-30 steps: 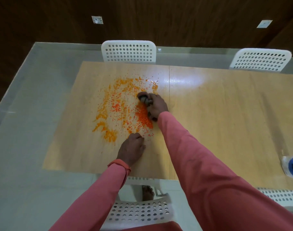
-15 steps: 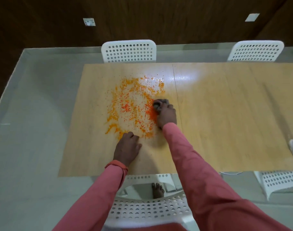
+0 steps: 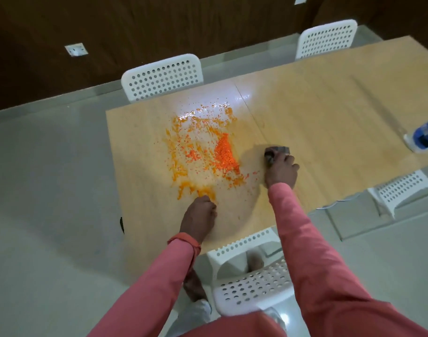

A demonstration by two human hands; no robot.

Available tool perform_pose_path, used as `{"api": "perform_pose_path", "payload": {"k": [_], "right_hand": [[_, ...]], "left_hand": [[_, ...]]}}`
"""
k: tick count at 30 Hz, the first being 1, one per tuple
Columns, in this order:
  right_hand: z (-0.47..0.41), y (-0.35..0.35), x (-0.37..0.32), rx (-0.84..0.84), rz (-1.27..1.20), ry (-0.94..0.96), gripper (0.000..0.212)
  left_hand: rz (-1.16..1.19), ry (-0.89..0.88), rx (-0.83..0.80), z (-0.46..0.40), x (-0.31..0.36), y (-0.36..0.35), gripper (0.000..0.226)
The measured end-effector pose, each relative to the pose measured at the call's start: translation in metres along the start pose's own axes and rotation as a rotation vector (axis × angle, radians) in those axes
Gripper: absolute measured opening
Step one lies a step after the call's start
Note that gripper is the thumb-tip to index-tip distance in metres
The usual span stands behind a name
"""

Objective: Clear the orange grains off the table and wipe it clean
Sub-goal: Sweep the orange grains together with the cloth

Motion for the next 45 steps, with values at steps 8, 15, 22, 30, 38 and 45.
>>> {"api": "perform_pose_path", "payload": {"k": [8,15,22,30,38,45], "right_hand": [[0.096,-0.03,-0.069,-0.221,-0.055,0.172,0.05],[0.062,0.01,0.023,-0.065,-0.098,-0.083,0.046],[0.118,-0.006,0.012,-0.142,-0.037,0.028,0.049],[0.109,0.01,0.024,-0.23,-0.331,-0.002,0.047],[0.121,-0.006,0.044,-0.203,-0.111,-0.063,0.053],[0.162,-0.026,-0.029,-0.345,-0.327,-0.031,0.056]], "left_hand": [[0.03,-0.016,-0.027,0.008,-0.008,-0.003,0.018],[0.009,-0.018,-0.076,0.008,-0.006,-0.005,0.02],[0.05,0.031,-0.083,0.008,-0.007,-0.011,0.016],[0.039,0.054,-0.053,0.009,-0.008,-0.012,0.016],[0.138,0.001,-0.058,0.009,-0.012,-0.007,0.018],[0.037,-0.068,-0.004,0.032,-0.045,0.021,0.017]]}}
Point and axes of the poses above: each hand's wrist, its own z-axis away from the middle knuckle, its own y-axis out of the back of the hand, x = y × z, the point moved 8 cm from there along -z, towards the middle knuckle, and after that the axes turned 15 degrees about -y, right-handed, at the moved point
